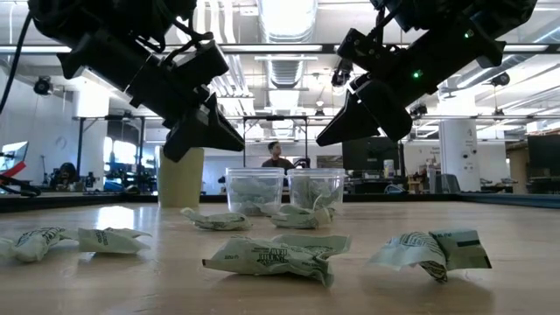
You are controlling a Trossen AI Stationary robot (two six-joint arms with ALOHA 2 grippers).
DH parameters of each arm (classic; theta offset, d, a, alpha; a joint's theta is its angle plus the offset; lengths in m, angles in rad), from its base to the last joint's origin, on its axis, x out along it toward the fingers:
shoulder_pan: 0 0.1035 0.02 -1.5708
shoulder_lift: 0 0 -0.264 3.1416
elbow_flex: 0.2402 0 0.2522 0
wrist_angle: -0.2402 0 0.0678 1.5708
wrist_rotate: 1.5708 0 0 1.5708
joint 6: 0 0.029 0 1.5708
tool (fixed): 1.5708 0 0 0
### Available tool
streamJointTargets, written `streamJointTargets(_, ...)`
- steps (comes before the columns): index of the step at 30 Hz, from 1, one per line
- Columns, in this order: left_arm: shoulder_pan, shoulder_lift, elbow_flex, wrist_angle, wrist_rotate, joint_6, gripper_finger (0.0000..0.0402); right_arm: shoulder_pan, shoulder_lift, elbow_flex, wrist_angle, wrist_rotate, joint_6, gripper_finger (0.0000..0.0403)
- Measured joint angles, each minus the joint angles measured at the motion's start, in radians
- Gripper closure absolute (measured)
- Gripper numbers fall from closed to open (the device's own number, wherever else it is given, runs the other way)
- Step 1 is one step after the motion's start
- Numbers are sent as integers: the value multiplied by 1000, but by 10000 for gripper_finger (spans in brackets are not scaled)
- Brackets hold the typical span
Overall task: Pick and place items into bin
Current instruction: Put the stevia packet into the left transparent bin, then put the stevia packet into the right transparent bin
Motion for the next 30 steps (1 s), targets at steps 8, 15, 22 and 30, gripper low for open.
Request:
streamJointTargets(8,0,0,0,-4,-1,-5,291,0,0,0,-2,0,0,330)
streamJointTargets(15,-15,-5,0,-20,-5,-7,283,0,0,0,-7,0,26,330)
streamJointTargets(22,-88,-18,6,-64,-4,-7,283,0,0,-1,-7,-42,24,330)
streamJointTargets(30,-199,-66,6,-163,0,-9,283,2,0,-3,-6,-373,-5,330)
